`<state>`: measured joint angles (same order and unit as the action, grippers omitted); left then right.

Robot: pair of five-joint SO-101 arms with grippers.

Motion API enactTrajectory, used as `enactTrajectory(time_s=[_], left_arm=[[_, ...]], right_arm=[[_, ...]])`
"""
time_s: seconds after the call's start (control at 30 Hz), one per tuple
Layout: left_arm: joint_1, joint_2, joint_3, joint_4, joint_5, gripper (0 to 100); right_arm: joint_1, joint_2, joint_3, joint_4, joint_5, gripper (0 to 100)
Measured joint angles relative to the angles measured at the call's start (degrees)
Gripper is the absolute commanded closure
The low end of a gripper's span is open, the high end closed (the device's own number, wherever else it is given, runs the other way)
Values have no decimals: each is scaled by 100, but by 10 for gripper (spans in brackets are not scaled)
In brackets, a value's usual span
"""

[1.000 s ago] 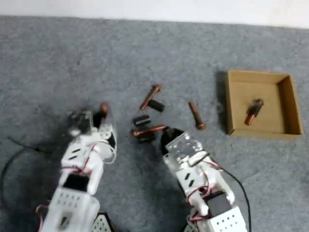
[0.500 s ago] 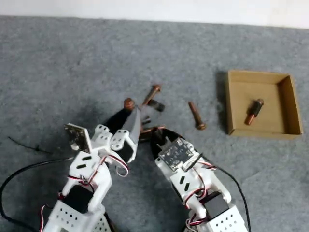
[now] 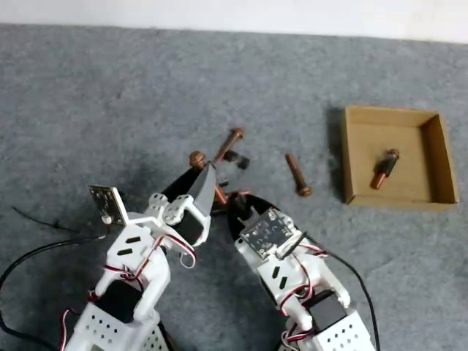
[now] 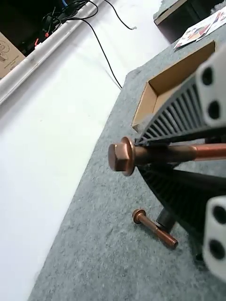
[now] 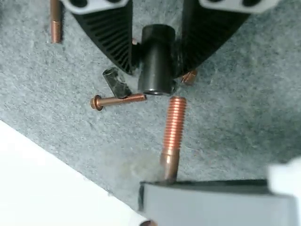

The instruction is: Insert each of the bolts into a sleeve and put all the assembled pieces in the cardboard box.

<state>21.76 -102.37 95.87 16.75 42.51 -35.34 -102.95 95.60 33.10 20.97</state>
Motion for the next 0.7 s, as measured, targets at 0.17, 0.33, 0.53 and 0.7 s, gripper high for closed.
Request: enactTrajectory(time_s=[0.17, 0.33, 0.53, 0.7], left_arm=[[0, 0, 0, 0, 299, 995], [0, 0, 0, 0, 475, 995], [0, 0, 0, 0, 475, 995], [0, 0, 0, 0, 492, 995]], right_arm=[[-9, 0, 0, 0, 35, 994], [-26, 0, 0, 0, 35, 994], [-220, 0, 0, 0, 334, 994], [-334, 0, 0, 0, 642, 994]])
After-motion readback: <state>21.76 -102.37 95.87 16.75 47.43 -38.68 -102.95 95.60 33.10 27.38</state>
